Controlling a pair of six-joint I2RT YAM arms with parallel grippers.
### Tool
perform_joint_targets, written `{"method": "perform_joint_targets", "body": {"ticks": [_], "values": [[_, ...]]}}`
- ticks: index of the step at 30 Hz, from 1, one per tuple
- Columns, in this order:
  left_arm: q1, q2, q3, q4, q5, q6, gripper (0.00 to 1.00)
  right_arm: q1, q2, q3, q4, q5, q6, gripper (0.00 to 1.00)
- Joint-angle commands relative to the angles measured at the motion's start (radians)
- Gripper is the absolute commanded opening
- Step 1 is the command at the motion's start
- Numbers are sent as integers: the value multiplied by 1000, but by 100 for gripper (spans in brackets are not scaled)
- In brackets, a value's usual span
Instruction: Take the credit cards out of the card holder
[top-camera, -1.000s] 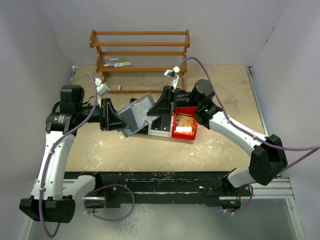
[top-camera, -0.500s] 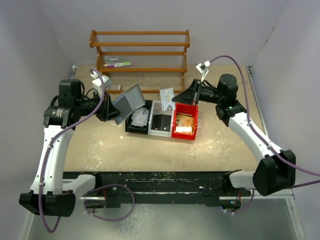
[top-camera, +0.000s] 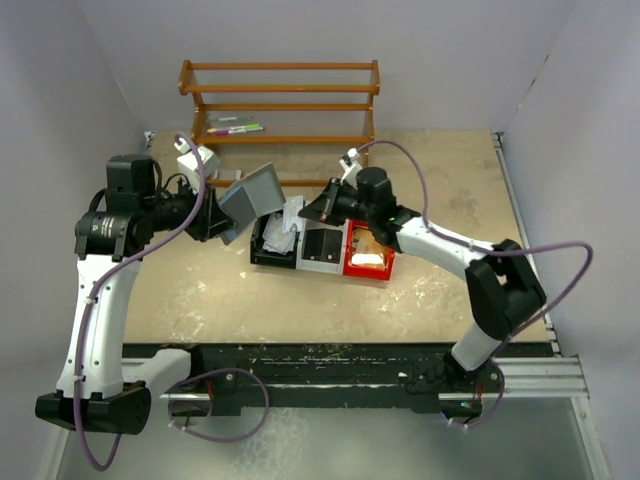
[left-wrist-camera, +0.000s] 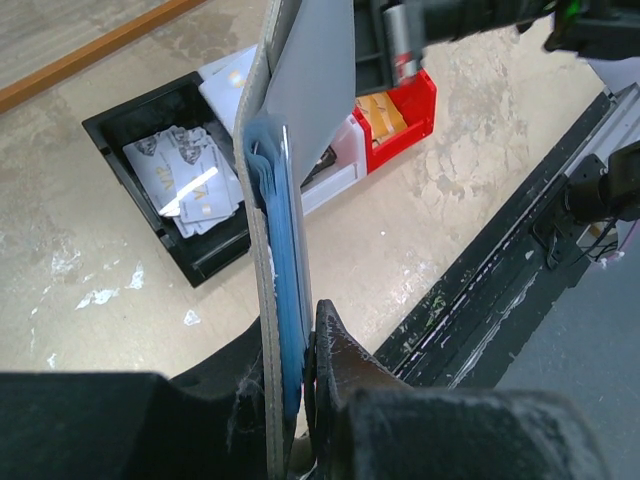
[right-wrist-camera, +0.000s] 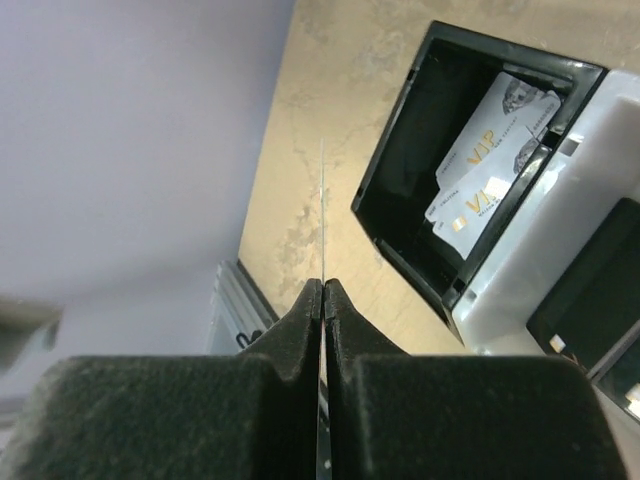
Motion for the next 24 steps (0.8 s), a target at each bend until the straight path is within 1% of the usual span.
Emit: {"method": "perform_joint_targets", "body": {"ticks": [1,4,10,14,19,23,24], "values": [[3,-23,48,-28,33,37,0,54,76,89,36,238,69,0],[2,-31,48,-48,71,44,0,89,141,136,35,300,86,0],[2,-44,48,-71,147,47,0,142,262,243,-22,399,107,0],[2,-56,48,-75,165,50,0,169,342,321,-96,450,91,0],[2,-65,51,-81,193,59,0,193,393,364,-141,507,83,0],[2,-66,52,-92,221,72,0,203,419,396,-172,521,63,0],[2,-67,52,-97,226,76,0,205,421,403,-182,521,56,3]]}}
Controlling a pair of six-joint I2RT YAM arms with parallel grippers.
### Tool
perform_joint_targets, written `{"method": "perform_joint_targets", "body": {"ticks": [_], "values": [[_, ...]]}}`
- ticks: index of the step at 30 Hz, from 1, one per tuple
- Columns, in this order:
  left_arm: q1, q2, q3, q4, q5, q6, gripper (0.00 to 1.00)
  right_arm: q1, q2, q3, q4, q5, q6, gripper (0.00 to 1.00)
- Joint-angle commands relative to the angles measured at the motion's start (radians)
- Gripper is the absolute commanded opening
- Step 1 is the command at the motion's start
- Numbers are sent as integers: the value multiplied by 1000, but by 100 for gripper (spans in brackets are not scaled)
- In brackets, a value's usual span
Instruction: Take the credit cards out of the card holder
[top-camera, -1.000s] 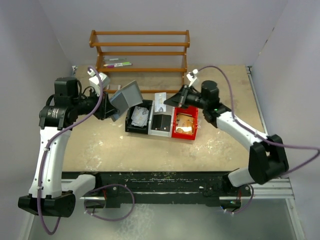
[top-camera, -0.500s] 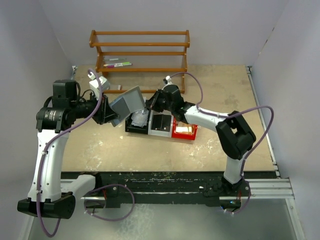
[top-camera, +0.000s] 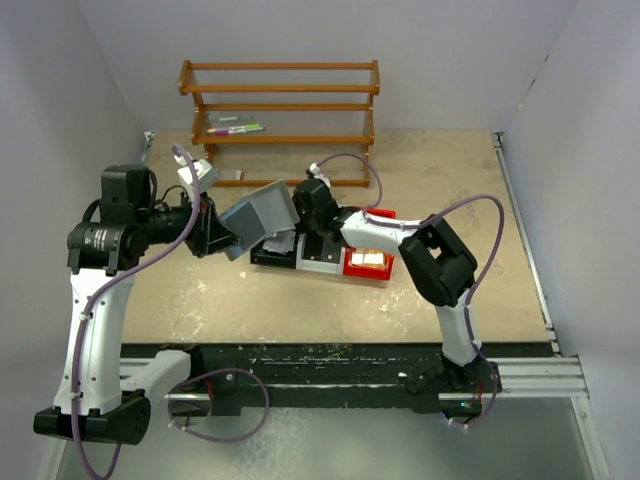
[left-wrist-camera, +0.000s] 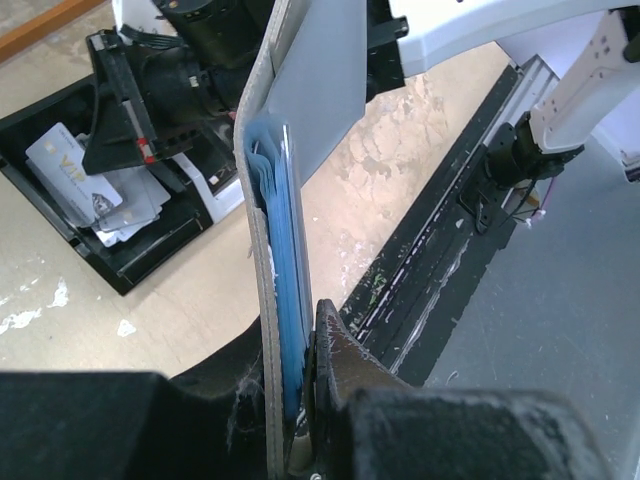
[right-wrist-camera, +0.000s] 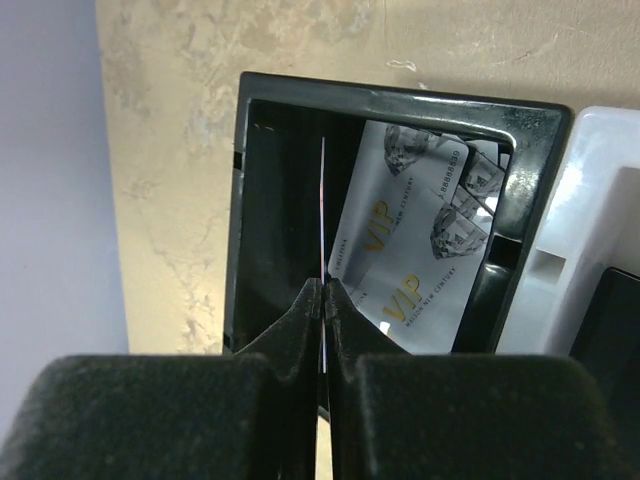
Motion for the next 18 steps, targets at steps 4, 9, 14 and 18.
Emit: {"method": "perform_joint_targets", "body": {"ticks": [4,9,14,18], "values": [[2,-21,39,-7,88,50,0,11,-27,72,-63,57,-50,23],[2,-18,39,-5,108,49,0,12,-88,66,-142,66,-69,31],[2,-13,43,0,134,40,0,10,-240,15,-167,45,-124,46],[2,-9,47,-4,167,39,0,-10,-426,-28,-174,0,-258,67]]}}
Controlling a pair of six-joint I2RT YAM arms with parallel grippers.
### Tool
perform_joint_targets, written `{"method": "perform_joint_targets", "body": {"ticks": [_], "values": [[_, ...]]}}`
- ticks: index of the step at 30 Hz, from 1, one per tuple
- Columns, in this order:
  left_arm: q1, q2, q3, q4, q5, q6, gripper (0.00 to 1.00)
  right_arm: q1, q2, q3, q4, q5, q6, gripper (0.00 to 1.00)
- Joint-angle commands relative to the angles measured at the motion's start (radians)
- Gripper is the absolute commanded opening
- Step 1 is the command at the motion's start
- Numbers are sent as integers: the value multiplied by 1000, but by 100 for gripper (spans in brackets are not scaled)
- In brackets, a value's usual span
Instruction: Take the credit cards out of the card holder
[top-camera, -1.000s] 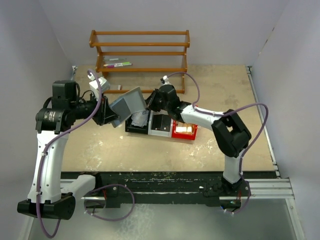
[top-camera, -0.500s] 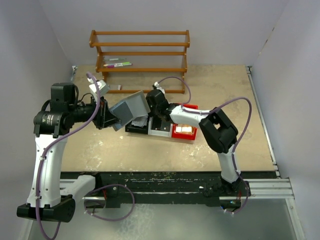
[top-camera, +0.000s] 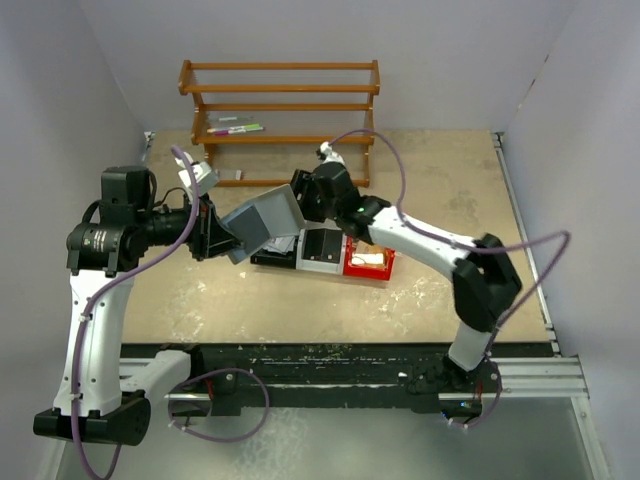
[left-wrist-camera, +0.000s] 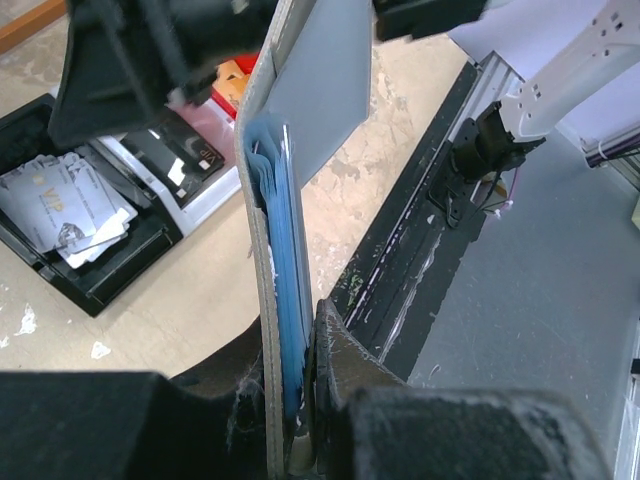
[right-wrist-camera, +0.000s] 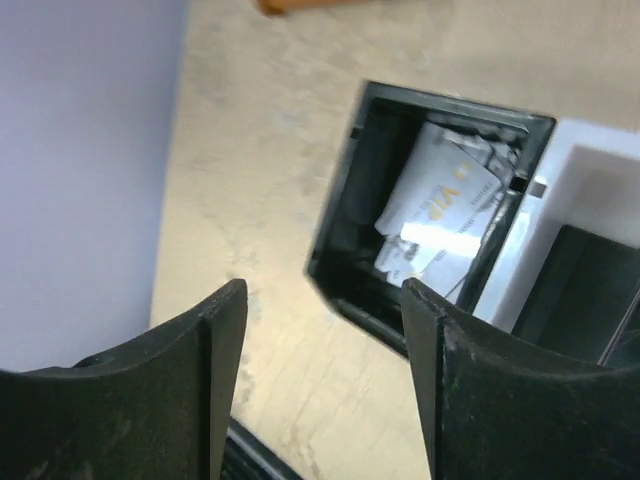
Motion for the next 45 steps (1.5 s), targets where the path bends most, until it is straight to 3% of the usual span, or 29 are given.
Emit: {"method": "perform_joint_targets", "body": {"ticks": [1,6,9,12,16,23,30,38,44,45], "values": [[2,-3,45,14,91,14,0,-38,-278,-44,28,-58,-166,74],[2,-2,22,28,140,-1,0,-225,-554,-235,268,-472,-154,92],[2,1,9,43,157,-19,0,-231,-611,-222,293,-590,-205,98],[2,10,0,59,180,-47,0,-218,-615,-241,405,-712,-146,99],[2,18,-17,67,212,-76,0,-145,-640,-284,511,-726,-137,99],[2,31,-33,73,243,-106,0,-1,-588,-221,393,-641,-271,99],[1,36,-40,90,246,-133,0,87,-520,-178,237,-453,-380,76],[2,37,-42,97,268,-150,0,161,-474,-172,239,-355,-440,79],[3,27,-40,94,310,-138,0,161,-478,-208,291,-414,-392,53],[2,25,-40,91,317,-129,0,160,-489,-224,335,-438,-358,45]]}}
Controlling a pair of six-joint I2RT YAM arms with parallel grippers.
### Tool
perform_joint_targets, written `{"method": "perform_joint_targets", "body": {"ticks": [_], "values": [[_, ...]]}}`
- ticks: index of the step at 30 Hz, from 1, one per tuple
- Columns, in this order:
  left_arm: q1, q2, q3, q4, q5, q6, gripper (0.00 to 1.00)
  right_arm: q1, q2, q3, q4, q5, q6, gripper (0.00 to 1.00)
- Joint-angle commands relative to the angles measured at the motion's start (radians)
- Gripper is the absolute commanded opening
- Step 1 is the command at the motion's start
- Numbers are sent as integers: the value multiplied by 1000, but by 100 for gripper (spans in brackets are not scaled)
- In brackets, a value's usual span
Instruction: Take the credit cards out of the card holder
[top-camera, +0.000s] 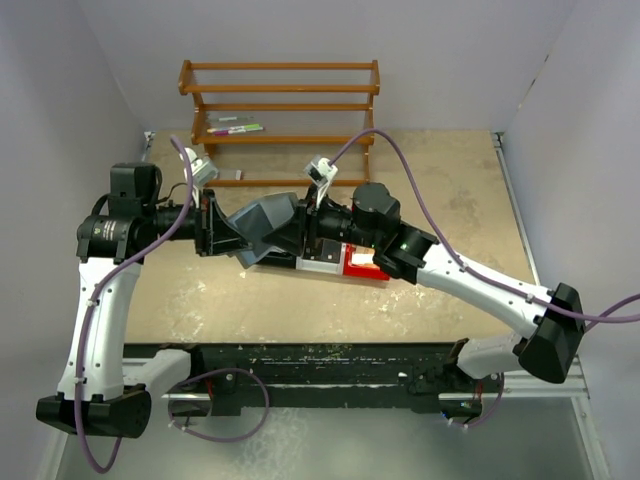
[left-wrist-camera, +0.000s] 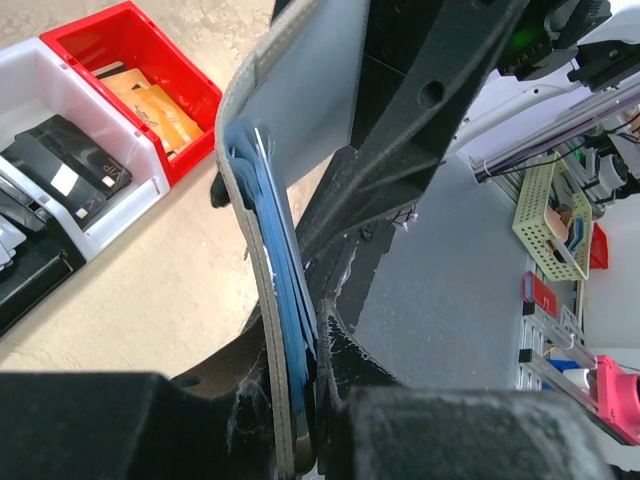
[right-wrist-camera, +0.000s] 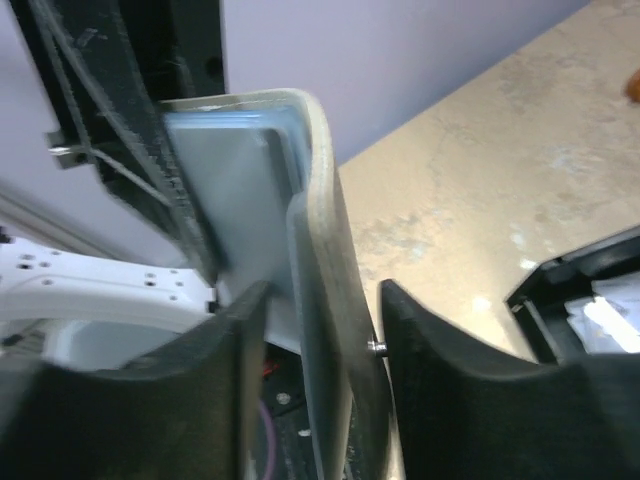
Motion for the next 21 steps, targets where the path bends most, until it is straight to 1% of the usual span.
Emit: {"method": "perform_joint_targets", "body": {"ticks": [1,4,5,7,10,14,16,21], "values": [[1,-15,9,27,122,18,0,6,-33,-24,141,-48,57,38],[0,-17,11,20,151,31,0,4,-46,-40,164,-67,69,16],[0,-18,11,18,163,34,1,2,-45,-39,164,-79,77,10],[0,-19,10,16,182,42,2,-6,-41,-37,160,-95,96,3],[0,-21,12,10,218,48,6,-25,-35,-38,153,-105,125,0],[0,-27,21,-9,247,73,13,-53,-35,-48,164,-128,169,0],[0,-31,27,-30,252,101,17,-73,-34,-58,184,-149,197,0],[0,-27,46,-100,260,181,33,-96,-41,-78,229,-199,242,0]]}}
